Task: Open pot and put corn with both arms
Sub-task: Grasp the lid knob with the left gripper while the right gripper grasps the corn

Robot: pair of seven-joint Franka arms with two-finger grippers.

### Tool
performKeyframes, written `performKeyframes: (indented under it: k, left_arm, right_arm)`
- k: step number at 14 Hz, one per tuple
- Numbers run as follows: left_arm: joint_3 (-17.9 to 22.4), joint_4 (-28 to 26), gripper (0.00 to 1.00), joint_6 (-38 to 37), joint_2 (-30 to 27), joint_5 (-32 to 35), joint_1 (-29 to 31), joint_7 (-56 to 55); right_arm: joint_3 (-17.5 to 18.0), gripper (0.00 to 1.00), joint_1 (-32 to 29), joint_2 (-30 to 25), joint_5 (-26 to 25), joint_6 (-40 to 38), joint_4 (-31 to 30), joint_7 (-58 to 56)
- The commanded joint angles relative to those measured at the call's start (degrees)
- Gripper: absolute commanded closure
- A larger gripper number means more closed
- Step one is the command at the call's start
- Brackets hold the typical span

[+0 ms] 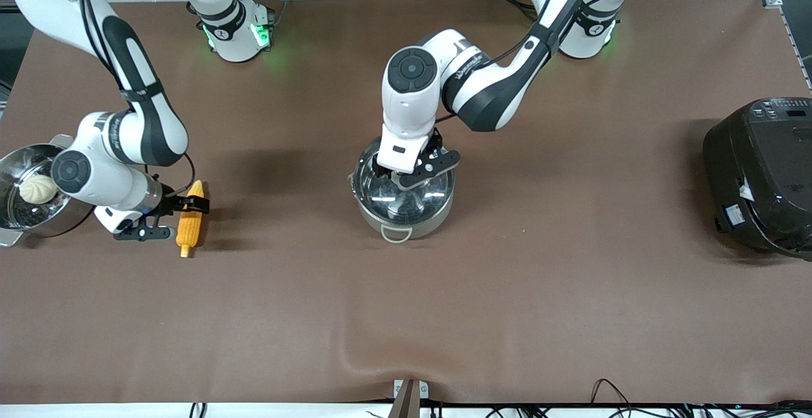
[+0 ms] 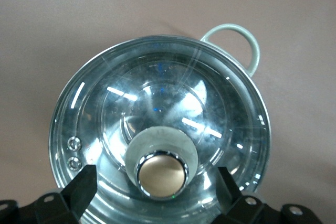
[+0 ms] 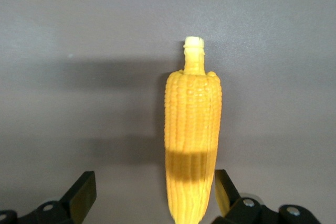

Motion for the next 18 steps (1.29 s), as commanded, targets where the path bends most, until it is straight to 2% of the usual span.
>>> performKeyframes:
  k: [1,5,8,9,10,11,13,17,18]
  left_arm:
    - [0.8,2.0,0.04,0.0,1.7,1.7,-1.4,-2.3]
    - [0.9,2.0,0.11,0.2,3.0,2.9,-2.0,-3.9]
    - [0.8,1.7,0.22,0.2,3.1,3.3,-2.8,-4.1]
    - [0.8,1.7,0.29,0.2,3.1,3.3,-2.8,-4.1]
    - [0.8,1.7,0.37,0.2,3.1,3.3,-2.8,-4.1]
    - [0.8,1.7,0.42,0.2,3.0,3.3,-2.8,-4.1]
    - [0.7,1.7,0.54,0.1,2.8,3.3,-2.7,-3.9]
    - [0.8,1.6,1.0,0.0,1.7,3.5,-2.4,-3.7]
    - [0.8,1.6,1.0,-0.2,1.2,3.4,-2.2,-3.7]
  right_arm:
    - [0.0,0.0,-1.0,2.4,-1.1,1.4,0.7,-0.2]
    - [0.0,0.0,-1.7,4.5,-1.1,3.0,0.8,-0.1]
    - [0.0,0.0,-2.4,5.8,-1.1,5.1,0.8,-0.2]
    - [0.0,0.4,-2.4,6.0,-1.1,5.6,0.8,-0.2]
    - [0.1,0.86,-2.4,6.1,-1.1,5.8,0.8,-0.1]
    - [0.1,1.0,-2.3,6.0,-1.1,5.8,0.8,-0.1]
    - [0.1,1.0,-2.3,6.0,-1.1,5.6,0.8,-0.1]
    - [0.2,1.0,-1.1,3.9,-1.1,2.0,1.0,-0.1]
    - [0.3,1.0,-0.5,2.9,-1.1,-0.8,1.9,-0.2]
